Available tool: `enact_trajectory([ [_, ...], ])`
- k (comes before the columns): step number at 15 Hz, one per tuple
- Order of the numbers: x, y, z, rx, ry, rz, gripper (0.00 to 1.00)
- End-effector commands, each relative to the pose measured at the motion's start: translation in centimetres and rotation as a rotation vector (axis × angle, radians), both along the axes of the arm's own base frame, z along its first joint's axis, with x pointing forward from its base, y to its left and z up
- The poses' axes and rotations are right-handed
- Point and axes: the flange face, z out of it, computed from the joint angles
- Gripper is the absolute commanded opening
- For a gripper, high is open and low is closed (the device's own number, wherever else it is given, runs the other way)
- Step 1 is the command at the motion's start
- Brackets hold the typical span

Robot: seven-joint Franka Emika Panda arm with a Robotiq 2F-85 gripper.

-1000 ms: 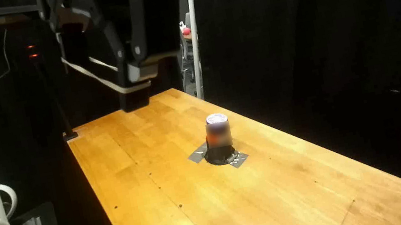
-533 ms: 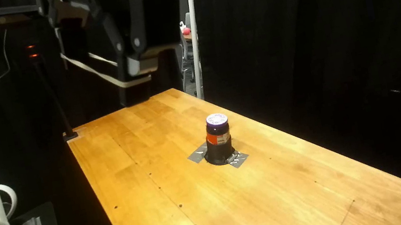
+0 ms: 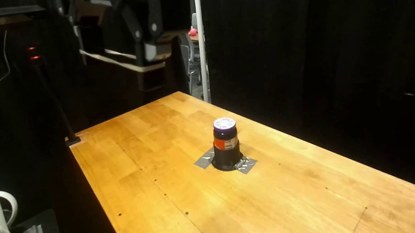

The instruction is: Put the rubber band around the brown cup

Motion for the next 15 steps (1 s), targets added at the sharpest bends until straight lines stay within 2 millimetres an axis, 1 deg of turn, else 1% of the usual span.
enact_trajectory([
  [1, 5.1, 5.4, 0.1, -0.119, -0.024, 0.007, 1.00],
  [2, 6.4, 6.9, -0.1, -0.138, -0.023, 0.012, 1.00],
  [4, 9.6, 10.0, -1.1, -0.166, -0.064, -0.005, 1.00],
  [5, 11.5, 11.3, -2.0, -0.169, -0.091, -0.014, 1.00],
  [7, 14.8, 13.3, -3.7, -0.173, -0.139, -0.030, 1.00],
  [10, 19.2, 15.3, -6.8, -0.165, -0.192, -0.045, 1.00],
  [11, 20.4, 15.9, -8.4, -0.155, -0.185, -0.045, 1.00],
  [12, 21.4, 16.2, -9.4, -0.149, -0.185, -0.043, 1.00],
  [13, 22.4, 16.8, -11.1, -0.132, -0.177, -0.036, 1.00],
  [15, 23.8, 17.6, -13.4, -0.109, -0.152, 0.001, 1.00],
])
